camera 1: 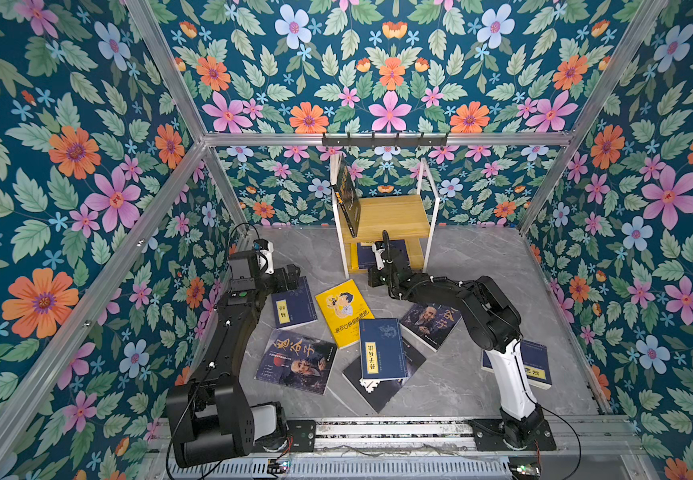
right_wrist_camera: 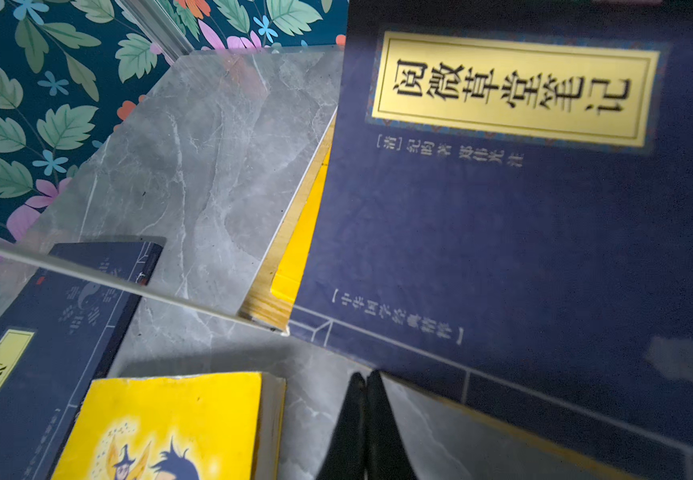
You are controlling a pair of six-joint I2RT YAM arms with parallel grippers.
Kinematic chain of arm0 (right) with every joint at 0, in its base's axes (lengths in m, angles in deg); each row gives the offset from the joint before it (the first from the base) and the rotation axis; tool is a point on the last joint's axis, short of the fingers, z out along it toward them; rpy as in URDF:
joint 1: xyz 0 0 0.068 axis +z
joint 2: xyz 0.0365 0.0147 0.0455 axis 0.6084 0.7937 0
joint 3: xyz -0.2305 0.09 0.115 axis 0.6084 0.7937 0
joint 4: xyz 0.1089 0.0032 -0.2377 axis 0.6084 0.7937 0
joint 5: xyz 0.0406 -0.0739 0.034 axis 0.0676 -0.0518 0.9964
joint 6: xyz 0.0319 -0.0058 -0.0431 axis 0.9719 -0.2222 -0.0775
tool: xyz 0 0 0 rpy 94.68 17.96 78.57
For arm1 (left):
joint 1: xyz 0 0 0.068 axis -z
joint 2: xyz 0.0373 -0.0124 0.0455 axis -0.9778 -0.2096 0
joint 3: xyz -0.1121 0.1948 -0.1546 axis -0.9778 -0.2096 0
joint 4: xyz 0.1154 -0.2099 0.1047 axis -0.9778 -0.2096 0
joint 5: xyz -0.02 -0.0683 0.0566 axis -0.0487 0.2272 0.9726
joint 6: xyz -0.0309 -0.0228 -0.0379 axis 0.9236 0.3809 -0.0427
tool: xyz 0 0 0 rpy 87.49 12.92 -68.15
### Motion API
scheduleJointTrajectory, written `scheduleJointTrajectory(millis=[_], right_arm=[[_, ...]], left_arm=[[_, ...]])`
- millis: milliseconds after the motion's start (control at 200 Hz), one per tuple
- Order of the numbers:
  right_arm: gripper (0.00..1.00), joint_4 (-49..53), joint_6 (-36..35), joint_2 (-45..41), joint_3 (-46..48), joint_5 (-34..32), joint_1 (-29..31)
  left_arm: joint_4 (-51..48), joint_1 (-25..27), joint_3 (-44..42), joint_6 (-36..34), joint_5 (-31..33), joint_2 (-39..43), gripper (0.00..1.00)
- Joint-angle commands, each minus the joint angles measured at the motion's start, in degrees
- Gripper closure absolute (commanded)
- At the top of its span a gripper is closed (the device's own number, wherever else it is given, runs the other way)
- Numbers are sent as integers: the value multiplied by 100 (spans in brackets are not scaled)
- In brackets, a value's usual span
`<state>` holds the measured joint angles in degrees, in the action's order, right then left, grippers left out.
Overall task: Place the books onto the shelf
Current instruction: 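Press the blue book flush against the shelf with the closed right gripper, then reach both grippers toward the dark-blue yellow-label book on the floor center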
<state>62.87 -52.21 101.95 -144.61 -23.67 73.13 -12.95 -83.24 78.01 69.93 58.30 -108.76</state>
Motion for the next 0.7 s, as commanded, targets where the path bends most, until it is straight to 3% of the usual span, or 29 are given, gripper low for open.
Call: scheduleJointTrajectory(millis=[0, 495, 695], right_arm=[[100, -289, 112, 55, -52, -99, -15], [100, -256, 138, 102, -160, -24, -31], [96, -388, 412, -670, 731, 52, -9]], left_arm=[[90, 1, -4, 11, -30, 24, 0], [123, -1, -48, -13, -25, 42, 0], [114, -1, -47, -37, -78, 33, 0]])
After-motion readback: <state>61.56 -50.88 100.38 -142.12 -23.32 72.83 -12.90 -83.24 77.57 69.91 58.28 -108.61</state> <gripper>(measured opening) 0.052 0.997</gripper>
